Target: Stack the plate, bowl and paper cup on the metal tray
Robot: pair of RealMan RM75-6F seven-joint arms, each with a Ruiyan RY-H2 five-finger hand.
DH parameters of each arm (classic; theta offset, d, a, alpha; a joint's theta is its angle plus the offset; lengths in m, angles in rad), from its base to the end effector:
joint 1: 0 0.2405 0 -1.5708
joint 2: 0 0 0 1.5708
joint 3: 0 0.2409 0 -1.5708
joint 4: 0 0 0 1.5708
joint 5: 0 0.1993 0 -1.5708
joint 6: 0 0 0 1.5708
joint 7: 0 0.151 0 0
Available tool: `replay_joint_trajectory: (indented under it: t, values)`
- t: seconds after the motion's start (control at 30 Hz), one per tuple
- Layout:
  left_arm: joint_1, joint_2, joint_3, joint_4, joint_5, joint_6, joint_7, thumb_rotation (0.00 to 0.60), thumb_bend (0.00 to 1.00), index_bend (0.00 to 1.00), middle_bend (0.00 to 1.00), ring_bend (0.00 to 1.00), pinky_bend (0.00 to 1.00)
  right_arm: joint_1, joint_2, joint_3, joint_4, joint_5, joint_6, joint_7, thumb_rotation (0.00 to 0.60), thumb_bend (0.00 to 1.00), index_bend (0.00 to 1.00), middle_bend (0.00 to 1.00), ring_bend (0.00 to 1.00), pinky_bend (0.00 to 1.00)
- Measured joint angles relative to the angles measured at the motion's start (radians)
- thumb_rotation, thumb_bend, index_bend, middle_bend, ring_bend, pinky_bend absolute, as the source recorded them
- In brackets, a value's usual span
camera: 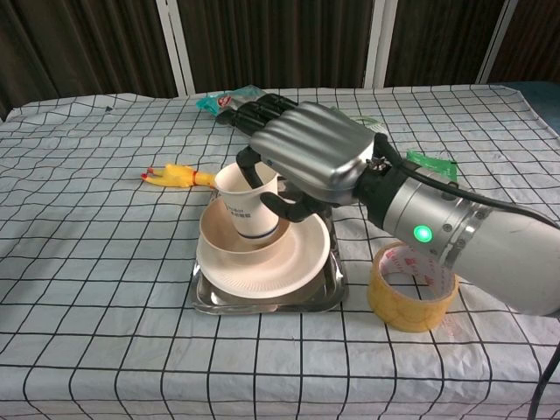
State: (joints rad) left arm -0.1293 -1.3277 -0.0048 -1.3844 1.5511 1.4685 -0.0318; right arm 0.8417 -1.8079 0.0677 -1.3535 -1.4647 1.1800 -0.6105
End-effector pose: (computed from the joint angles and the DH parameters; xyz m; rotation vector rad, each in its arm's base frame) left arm -0.3035 0.1919 0.1052 -1.4810 -0.9100 -0.9332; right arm -0.0482 -0.2870 -0.0635 2.0583 -0.2676 1.1267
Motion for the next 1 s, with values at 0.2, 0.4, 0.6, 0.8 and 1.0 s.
replay_joint_trajectory:
  t: [0.2, 0.4, 0.6, 0.8, 1.0]
  values:
    - [-0.001, 0.0, 0.0, 0.001, -0.001, -0.003, -0.001, 0.6, 0.42, 0.0, 0.07, 0.0, 0.02, -0.014, -0.021, -0.011, 0.042, -0.025, -0.01, 0.002, 0.6, 0.48, 0.56, 0.03, 0.0, 0.0]
    - [-0.002, 0.0, 0.0, 0.001, -0.003, -0.007, -0.003, 0.6, 0.42, 0.0, 0.07, 0.0, 0.03, -0.024, -0.044, -0.013, 0.082, -0.037, -0.022, 0.012, 0.6, 0.48, 0.54, 0.03, 0.0, 0.0]
    - [-0.003, 0.0, -0.001, 0.002, -0.005, -0.009, -0.003, 0.6, 0.42, 0.0, 0.07, 0.0, 0.03, -0.034, -0.058, -0.013, 0.109, -0.055, -0.03, 0.024, 0.6, 0.48, 0.42, 0.03, 0.0, 0.0]
    - [-0.002, 0.0, -0.001, 0.003, -0.004, -0.005, -0.005, 0.6, 0.42, 0.0, 0.07, 0.0, 0.03, -0.044, -0.042, -0.015, 0.097, -0.066, -0.037, 0.029, 0.6, 0.48, 0.24, 0.03, 0.0, 0.0]
    - [-0.001, 0.001, 0.0, 0.001, -0.001, -0.003, -0.004, 0.6, 0.42, 0.0, 0.07, 0.0, 0.02, -0.057, -0.006, -0.012, 0.043, -0.061, -0.045, 0.031, 0.6, 0.47, 0.17, 0.0, 0.0, 0.0]
